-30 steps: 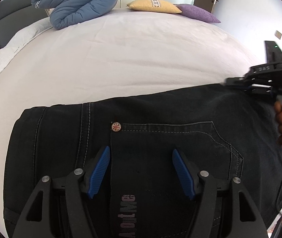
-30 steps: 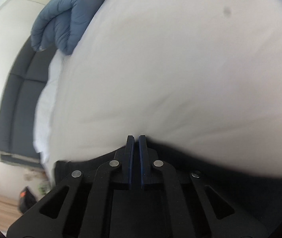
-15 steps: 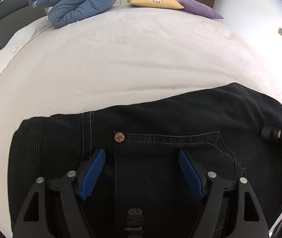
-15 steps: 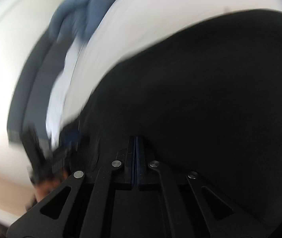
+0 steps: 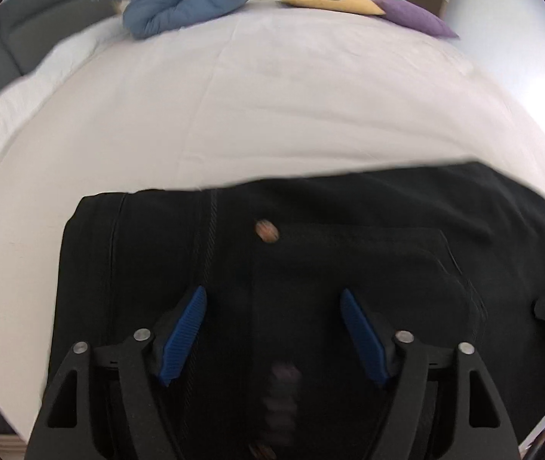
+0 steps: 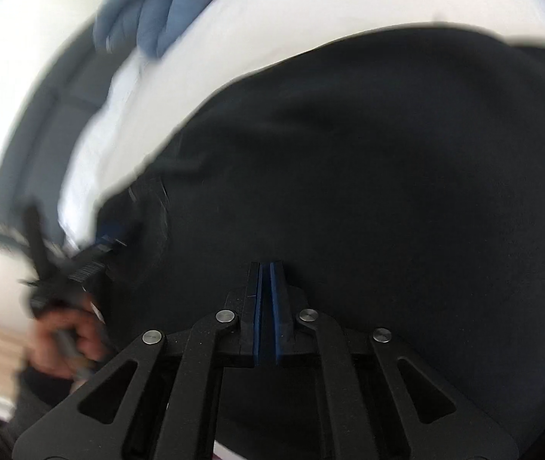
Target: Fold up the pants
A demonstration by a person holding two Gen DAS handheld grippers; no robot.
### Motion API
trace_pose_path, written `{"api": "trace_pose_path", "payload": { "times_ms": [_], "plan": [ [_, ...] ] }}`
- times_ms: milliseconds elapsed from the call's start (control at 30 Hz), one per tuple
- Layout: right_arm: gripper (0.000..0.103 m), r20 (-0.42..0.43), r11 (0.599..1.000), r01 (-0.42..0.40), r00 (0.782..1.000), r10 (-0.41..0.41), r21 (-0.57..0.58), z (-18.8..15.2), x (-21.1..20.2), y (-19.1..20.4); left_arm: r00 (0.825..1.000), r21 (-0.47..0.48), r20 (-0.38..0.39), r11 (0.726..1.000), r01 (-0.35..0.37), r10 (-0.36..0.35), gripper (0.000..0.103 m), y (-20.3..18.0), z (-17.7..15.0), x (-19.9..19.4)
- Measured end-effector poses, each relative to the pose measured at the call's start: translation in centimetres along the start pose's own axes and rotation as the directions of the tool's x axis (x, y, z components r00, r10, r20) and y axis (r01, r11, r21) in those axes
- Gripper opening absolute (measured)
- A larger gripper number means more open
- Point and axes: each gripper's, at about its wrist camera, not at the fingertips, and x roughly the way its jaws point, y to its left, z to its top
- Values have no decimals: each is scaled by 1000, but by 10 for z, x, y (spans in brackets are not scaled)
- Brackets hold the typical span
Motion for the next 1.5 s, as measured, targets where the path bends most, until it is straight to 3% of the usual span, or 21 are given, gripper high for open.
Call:
{"api": "trace_pose_path", "payload": {
  "times_ms": [200, 333, 433, 467, 533, 600, 633, 700, 800, 867, 933, 967, 1000, 1067, 1133, 1233, 1333, 1367, 1400, 1467, 1500],
  "plan": [
    [0, 129, 986, -34, 992, 13, 161, 33, -30, -53, 1000, 57, -22, 998, -6, 8, 82, 3, 22, 19],
    [0, 236, 963, -14, 970, -53, 271, 32, -121, -146, 999, 48, -19, 998, 32, -31, 82, 8, 22, 18],
    [0, 344, 914, 26, 922, -178, 404, 19, -189, -211, 1000, 49, -28, 999, 12, -11, 81, 4, 26, 16],
    [0, 377, 890, 27, 900, -220, 455, 14, -217, -234, 999, 53, -30, 999, -9, 11, 76, 0, 26, 13],
    [0, 390, 839, 129, 841, -375, 529, 8, -268, -256, 995, 76, 4, 992, -96, 96, 66, -16, 29, -8],
    [8, 398, 782, 216, 764, -508, 584, 1, -312, -261, 994, 87, 82, 993, -75, 68, 66, -37, 31, -39],
    [8, 412, 780, 204, 755, -510, 592, -1, -322, -260, 994, 111, 107, 993, -44, 32, 66, -54, 34, -49],
    [8, 459, 847, 103, 803, -380, 521, 3, -324, -250, 995, 193, 99, 981, -1, -18, 69, -88, 37, -54],
    [8, 387, 935, 30, 905, -175, 352, 21, -280, -216, 995, 271, 35, 959, 84, -97, 69, -135, 44, -34],
    [8, 339, 956, -16, 937, -88, 294, 28, -252, -208, 994, 278, -45, 954, 112, -104, 69, -152, 49, -4],
    [0, 269, 939, 5, 958, -104, 344, 25, -235, -230, 992, 283, -107, 955, 87, -59, 69, -156, 52, 30],
    [0, 271, 922, -8, 957, -105, 386, 19, -236, -248, 992, 284, -107, 954, 99, -71, 72, -155, 53, 37],
    [0, 323, 905, -96, 945, -48, 414, 11, -248, -274, 991, 263, -102, 958, 114, -89, 73, -152, 55, 41],
    [0, 401, 891, -123, 913, -70, 437, -3, -282, -309, 987, 222, -111, 966, 136, -113, 74, -147, 60, 41],
    [0, 455, 882, -70, 873, -172, 467, -12, -331, -347, 987, 212, -106, 967, 142, -121, 76, -147, 65, 42],
    [0, 529, 815, -92, 801, -281, 572, -25, -393, -393, 994, 194, -63, 976, 97, -86, 80, -147, 63, 34],
    [5, 504, 748, 36, 717, -481, 663, -25, -447, -401, 1000, 178, -1, 984, 29, -29, 76, -153, 56, 13],
    [7, 539, 760, -5, 708, -456, 650, -21, -457, -400, 999, 178, 5, 983, 49, -51, 76, -160, 52, 6],
    [7, 561, 784, -31, 716, -415, 620, -14, -459, -397, 996, 184, 7, 979, 89, -92, 76, -170, 46, -3],
    [7, 570, 854, -63, 770, -287, 516, 11, -446, -379, 986, 246, 18, 957, 157, -166, 76, -202, 31, -24],
    [7, 552, 890, -89, 810, -196, 447, 28, -430, -365, 981, 276, 25, 945, 178, -192, 76, -219, 25, -32]
  ]
}}
